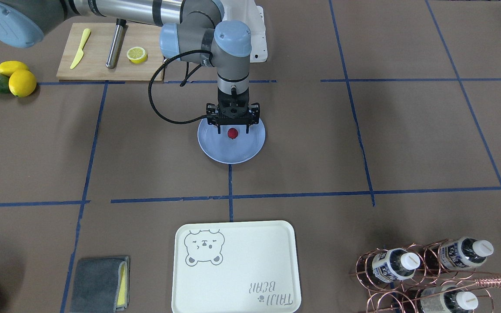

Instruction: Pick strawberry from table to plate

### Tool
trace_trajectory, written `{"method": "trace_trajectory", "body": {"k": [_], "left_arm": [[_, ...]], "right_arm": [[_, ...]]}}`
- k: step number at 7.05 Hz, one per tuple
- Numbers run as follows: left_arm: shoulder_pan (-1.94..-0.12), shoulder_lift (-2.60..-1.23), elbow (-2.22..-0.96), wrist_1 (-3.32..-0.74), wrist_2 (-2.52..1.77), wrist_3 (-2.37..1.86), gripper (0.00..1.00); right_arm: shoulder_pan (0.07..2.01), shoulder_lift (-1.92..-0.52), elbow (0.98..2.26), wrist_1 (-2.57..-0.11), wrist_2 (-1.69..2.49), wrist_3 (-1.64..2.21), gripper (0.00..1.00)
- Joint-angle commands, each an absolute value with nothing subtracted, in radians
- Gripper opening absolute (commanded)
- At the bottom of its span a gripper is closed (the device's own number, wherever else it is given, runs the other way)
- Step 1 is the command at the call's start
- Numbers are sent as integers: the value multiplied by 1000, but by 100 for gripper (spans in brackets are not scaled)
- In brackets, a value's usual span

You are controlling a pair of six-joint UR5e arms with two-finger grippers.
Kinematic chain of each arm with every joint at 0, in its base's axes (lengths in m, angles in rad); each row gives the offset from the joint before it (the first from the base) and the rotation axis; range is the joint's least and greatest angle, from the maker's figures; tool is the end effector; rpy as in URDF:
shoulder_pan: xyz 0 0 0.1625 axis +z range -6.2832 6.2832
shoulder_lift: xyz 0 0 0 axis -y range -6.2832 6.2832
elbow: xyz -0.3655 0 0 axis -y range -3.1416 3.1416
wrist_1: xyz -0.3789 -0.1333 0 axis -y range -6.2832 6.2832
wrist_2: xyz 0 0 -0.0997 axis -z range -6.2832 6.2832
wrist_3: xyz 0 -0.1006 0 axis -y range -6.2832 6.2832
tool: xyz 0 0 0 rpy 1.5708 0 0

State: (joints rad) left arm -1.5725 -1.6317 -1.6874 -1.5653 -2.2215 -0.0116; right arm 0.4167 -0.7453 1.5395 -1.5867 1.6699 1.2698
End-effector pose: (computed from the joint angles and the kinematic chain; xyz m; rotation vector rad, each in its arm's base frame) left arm -0.0732 -0.5070 0.5222 0.1627 0.6499 0.0432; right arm -0.5677 -0.3862 0.1414 0.1851 -0.7613 0.0712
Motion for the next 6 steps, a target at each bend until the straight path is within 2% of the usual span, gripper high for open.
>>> {"method": "trace_trajectory", "body": {"k": [1,2,3,4,6], "left_arm": [[-1577,-1588,-1689,-1560,-2224,76,100],[-1594,-1556,-1690,-1562,-2227,78,100],[-1601,-1534,-1700,-1559,-2232,80,100],[-1612,-1507,-1729,-1552,-2233,77,100],[-1609,-1529,-1753,-1438,-2235,77,100]], "right_arm": [[596,-840,1732,-1730,1783,1022,100],[730,-947,1817,-1735,1898,861,100],[873,-1035,1850,-1736,1995,665,100],[1023,-1128,1839,-1740,2064,394,100],[1206,-1347,1821,-1735,2143,34,100]]}}
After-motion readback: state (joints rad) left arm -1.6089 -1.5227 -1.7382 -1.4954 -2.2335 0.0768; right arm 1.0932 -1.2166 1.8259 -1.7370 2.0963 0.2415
